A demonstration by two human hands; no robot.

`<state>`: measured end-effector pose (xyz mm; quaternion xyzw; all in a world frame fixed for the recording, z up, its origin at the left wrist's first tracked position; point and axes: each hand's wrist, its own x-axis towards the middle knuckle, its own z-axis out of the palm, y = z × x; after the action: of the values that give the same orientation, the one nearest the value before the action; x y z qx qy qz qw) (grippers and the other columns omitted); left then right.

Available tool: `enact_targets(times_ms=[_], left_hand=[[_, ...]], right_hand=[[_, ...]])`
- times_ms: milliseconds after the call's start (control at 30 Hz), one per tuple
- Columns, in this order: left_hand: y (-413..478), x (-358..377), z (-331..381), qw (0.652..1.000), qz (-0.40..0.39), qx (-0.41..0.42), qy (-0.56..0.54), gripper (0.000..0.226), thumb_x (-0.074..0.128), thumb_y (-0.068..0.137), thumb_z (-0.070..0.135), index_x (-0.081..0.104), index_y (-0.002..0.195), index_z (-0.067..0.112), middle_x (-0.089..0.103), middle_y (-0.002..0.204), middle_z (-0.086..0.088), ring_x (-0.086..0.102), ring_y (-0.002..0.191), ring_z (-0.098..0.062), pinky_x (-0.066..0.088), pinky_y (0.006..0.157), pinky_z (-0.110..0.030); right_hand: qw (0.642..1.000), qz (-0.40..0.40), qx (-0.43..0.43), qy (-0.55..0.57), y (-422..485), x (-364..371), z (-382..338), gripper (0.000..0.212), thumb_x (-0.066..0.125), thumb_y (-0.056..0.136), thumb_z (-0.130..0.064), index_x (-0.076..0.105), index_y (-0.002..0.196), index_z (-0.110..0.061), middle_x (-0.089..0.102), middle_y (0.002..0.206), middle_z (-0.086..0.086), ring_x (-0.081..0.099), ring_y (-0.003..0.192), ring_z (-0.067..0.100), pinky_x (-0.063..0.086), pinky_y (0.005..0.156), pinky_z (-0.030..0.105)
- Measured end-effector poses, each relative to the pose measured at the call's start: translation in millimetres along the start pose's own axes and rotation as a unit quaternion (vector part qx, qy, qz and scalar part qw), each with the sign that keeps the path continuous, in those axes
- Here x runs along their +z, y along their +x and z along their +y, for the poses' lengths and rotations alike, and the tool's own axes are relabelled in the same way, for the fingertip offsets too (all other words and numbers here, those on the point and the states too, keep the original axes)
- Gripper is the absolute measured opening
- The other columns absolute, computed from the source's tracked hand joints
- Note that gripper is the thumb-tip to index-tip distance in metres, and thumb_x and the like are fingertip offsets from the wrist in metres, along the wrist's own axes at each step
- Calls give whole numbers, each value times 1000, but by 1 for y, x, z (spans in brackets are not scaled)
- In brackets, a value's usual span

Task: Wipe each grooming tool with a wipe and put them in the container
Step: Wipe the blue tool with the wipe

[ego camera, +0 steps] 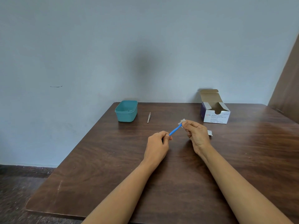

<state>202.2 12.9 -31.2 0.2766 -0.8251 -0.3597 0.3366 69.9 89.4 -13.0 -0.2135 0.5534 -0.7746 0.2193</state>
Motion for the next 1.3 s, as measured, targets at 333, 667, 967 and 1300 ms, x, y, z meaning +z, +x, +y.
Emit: enact_targets(times_ms=[333, 667, 967, 1300], left_hand=[[-1, 0, 2, 1000, -6, -1, 3, 23, 49, 97, 21, 71, 89, 20, 57, 71, 13, 46, 53, -2, 33, 53, -14], [-1, 0, 3, 1000, -4, 11, 16, 22, 50, 97, 20, 71, 92, 18, 53, 66, 16, 48, 55, 1, 32, 53, -11], [-1, 1, 3, 1000, -6, 5, 10, 22, 50, 97, 20, 71, 92, 18, 55, 67, 15, 48, 53, 2, 33, 52, -12], [0, 1, 2, 1000, -6, 10, 18, 22, 50, 97, 21, 71, 91, 20, 56, 67, 12, 47, 52, -3, 34, 52, -12]], right_hand=[[999, 34, -25, -25, -3, 3, 0, 12, 72, 81, -12, 73, 89, -4, 61, 54, -15, 52, 50, -1, 37, 60, 15], [996, 27, -60, -55, 2, 0, 4, 9, 66, 86, -6, 72, 93, -4, 69, 82, -5, 60, 68, -2, 44, 67, 12], [997, 49, -40, -33, 1, 1, 1, 16, 73, 81, -13, 73, 92, -1, 61, 56, -16, 52, 50, -2, 36, 61, 15], [993, 20, -77, -86, 0, 0, 4, 12, 59, 91, -9, 71, 92, -7, 64, 76, -8, 56, 66, 0, 45, 69, 14]])
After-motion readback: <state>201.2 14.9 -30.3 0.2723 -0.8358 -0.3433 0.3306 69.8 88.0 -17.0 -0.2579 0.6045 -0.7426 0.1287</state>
